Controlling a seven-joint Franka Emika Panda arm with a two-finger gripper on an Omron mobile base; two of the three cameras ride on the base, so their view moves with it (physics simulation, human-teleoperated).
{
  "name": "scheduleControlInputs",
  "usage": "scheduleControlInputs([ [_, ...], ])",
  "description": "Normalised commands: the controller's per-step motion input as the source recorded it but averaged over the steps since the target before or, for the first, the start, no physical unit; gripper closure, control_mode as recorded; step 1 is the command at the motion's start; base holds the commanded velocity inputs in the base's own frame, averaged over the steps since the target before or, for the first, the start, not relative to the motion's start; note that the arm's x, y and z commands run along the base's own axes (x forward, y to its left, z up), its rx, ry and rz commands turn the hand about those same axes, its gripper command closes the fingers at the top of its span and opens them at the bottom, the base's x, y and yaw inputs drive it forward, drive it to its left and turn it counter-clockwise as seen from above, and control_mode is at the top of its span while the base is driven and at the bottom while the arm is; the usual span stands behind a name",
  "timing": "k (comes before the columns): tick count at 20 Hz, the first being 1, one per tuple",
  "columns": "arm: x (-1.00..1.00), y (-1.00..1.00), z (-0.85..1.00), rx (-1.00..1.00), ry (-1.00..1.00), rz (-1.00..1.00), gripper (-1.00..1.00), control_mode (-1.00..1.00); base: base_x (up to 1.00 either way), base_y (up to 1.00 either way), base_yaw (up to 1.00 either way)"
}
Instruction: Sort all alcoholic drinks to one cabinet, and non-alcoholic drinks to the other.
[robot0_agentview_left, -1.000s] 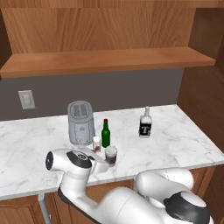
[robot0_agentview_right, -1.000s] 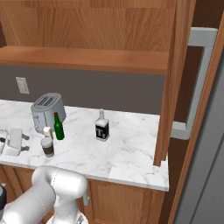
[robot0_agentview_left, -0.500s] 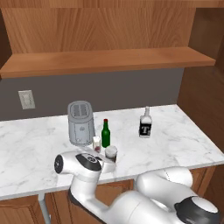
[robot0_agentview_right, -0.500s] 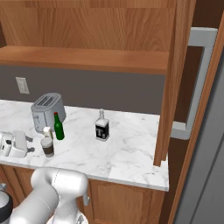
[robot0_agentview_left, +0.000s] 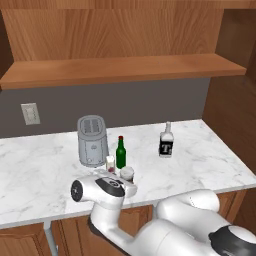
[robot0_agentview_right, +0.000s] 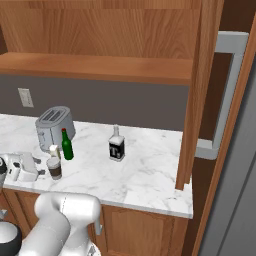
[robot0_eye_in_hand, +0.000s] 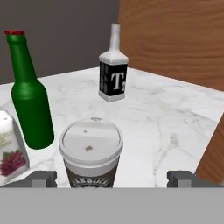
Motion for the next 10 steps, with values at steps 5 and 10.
scheduleControlInputs([
  [5,0.17,0.0,-0.09,0.0,0.0,0.05,-1.0,-1.0,0.0,0.0,0.0],
  [10,0.08,0.0,-0.13,0.0,0.0,0.04,-1.0,-1.0,0.0,0.0,0.0],
])
